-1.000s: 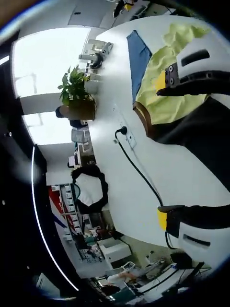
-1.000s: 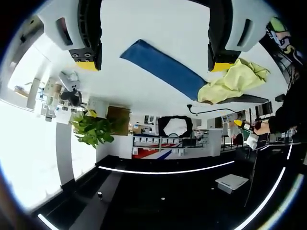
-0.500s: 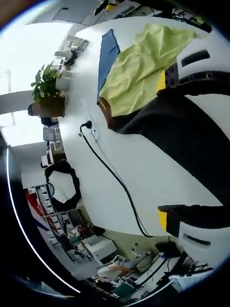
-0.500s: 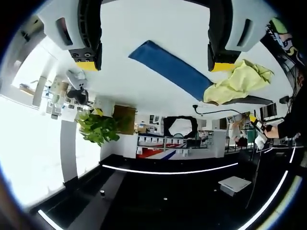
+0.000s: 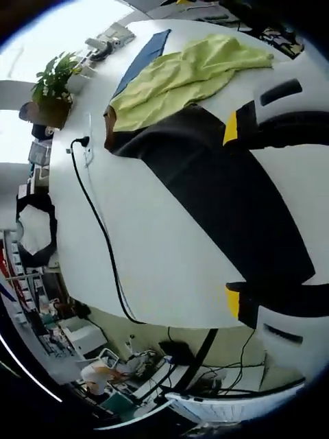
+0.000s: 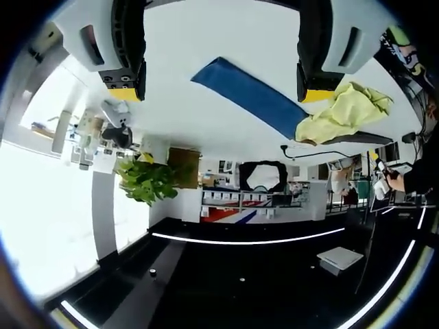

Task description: Fold the garment on the visible template until the final outline fits inside the template.

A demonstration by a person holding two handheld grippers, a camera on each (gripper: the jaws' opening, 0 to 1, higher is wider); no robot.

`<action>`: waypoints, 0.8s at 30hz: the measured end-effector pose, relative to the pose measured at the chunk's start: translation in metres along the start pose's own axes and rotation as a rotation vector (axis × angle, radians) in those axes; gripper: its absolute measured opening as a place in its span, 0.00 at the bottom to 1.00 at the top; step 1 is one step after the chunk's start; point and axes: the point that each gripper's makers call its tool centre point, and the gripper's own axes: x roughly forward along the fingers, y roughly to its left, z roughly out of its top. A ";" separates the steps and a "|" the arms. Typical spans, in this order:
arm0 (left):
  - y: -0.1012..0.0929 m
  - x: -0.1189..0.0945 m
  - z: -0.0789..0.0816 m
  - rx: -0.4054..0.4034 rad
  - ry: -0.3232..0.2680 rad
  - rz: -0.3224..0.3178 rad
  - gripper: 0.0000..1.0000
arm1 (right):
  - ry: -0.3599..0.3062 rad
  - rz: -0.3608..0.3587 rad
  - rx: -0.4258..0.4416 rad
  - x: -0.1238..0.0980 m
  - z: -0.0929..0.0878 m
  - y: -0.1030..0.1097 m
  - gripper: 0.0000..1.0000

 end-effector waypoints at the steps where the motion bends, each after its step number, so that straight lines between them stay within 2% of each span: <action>1: 0.003 0.001 -0.003 -0.010 0.011 -0.001 0.81 | 0.003 -0.001 0.001 0.000 -0.001 0.000 0.94; 4: 0.011 0.001 -0.021 -0.075 0.055 0.008 0.79 | 0.000 -0.005 0.003 -0.002 0.000 -0.001 0.94; 5: 0.018 0.000 -0.032 -0.099 0.102 0.026 0.77 | -0.007 -0.009 0.005 -0.003 0.002 -0.002 0.94; 6: 0.023 0.000 -0.040 -0.110 0.134 0.041 0.77 | -0.015 -0.014 0.007 -0.004 0.004 -0.001 0.94; 9: 0.037 -0.002 -0.051 -0.116 0.167 0.091 0.75 | -0.013 -0.013 0.003 -0.004 0.003 -0.001 0.94; 12: 0.040 0.001 -0.058 -0.165 0.171 0.075 0.73 | -0.011 -0.013 0.009 -0.004 0.002 -0.003 0.94; 14: 0.039 0.004 -0.059 -0.181 0.161 0.061 0.68 | -0.011 -0.015 0.007 -0.004 0.001 -0.003 0.94; 20: 0.036 0.010 -0.066 -0.185 0.176 0.059 0.63 | -0.008 -0.016 0.008 -0.003 0.000 -0.003 0.94; 24: 0.032 0.012 -0.066 -0.215 0.171 0.036 0.59 | -0.007 -0.014 0.008 -0.003 0.001 -0.002 0.94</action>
